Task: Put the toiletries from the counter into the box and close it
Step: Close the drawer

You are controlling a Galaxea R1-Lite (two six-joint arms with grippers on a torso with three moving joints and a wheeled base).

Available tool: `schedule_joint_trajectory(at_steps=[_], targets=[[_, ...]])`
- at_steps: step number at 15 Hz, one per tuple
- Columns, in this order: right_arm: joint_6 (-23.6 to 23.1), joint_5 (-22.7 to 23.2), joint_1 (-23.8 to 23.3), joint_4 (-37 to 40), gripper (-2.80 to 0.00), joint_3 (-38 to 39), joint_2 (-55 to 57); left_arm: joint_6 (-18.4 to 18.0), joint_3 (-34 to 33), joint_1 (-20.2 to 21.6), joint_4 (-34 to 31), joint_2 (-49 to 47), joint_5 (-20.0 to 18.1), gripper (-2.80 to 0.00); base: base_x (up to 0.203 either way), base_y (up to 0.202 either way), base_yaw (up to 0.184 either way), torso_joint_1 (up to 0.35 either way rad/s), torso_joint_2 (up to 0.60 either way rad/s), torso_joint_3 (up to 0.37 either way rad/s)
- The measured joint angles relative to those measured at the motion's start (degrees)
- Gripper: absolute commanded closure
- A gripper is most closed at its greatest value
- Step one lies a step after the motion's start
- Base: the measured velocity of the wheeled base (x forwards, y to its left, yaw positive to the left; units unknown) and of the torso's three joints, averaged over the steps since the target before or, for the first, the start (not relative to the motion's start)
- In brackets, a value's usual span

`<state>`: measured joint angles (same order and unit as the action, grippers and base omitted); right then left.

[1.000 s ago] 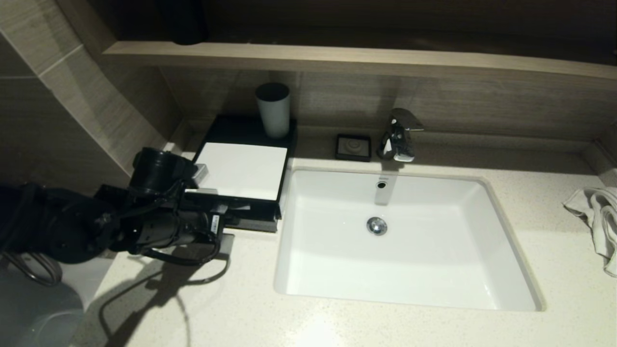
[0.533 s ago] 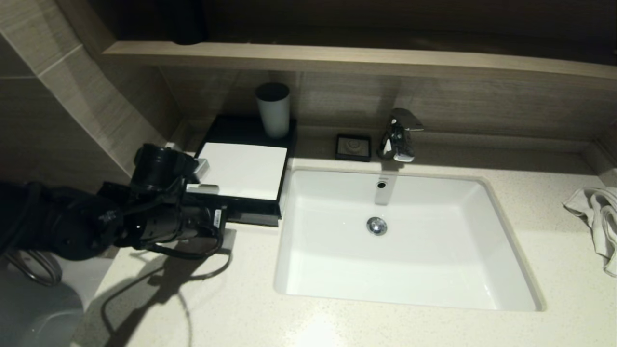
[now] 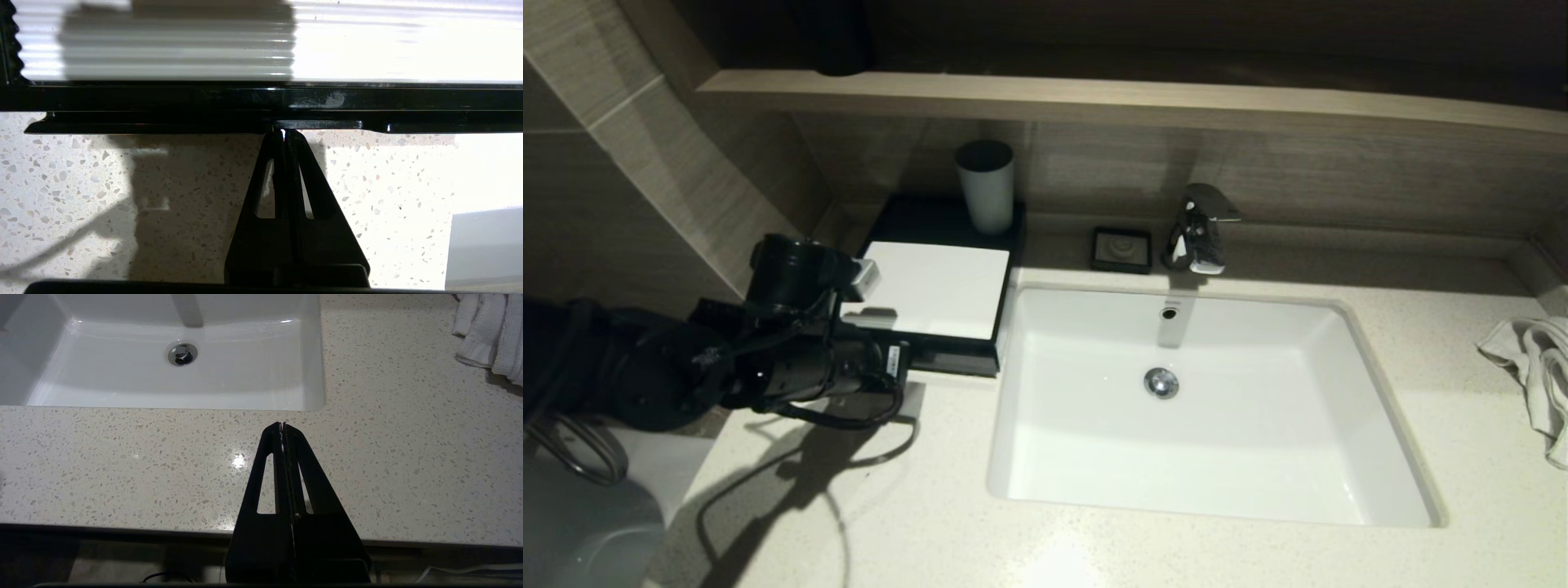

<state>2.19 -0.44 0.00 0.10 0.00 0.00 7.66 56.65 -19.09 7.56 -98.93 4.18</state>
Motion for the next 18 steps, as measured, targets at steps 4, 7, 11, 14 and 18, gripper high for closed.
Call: schedule_joint_trajectory(at_steps=[4,7,11,14,18], targets=[[0.0,0.02,-0.02,-0.05,0.0,0.0,0.0,0.02,0.98,-0.04,0.07,-0.22,-0.06,0.0,0.0,0.0,0.0,0.0,0.0,0.0],[0.0,0.0,-0.02,0.0,0.0,0.0,0.0,0.02,1.63,-0.04,0.15,-0.29,-0.02,0.0,0.0,0.0,0.0,0.0,0.0,0.0],[0.0,-0.01,-0.02,-0.05,0.0,0.0,0.0,0.08,1.48,-0.01,0.73,-0.3,-0.07,0.0,0.0,0.0,0.0,0.0,0.0,0.0],[-0.01,0.0,-0.02,-0.03,0.0,0.0,0.0,0.06,0.18,0.0,1.09,1.02,-0.05,0.0,0.0,0.0,0.0,0.0,0.0,0.0],[0.0,0.02,0.0,-0.02,0.0,0.0,0.0,0.05,-2.88,-0.06,0.57,4.72,-0.09,0.0,0.0,0.0,0.0,0.0,0.0,0.0]])
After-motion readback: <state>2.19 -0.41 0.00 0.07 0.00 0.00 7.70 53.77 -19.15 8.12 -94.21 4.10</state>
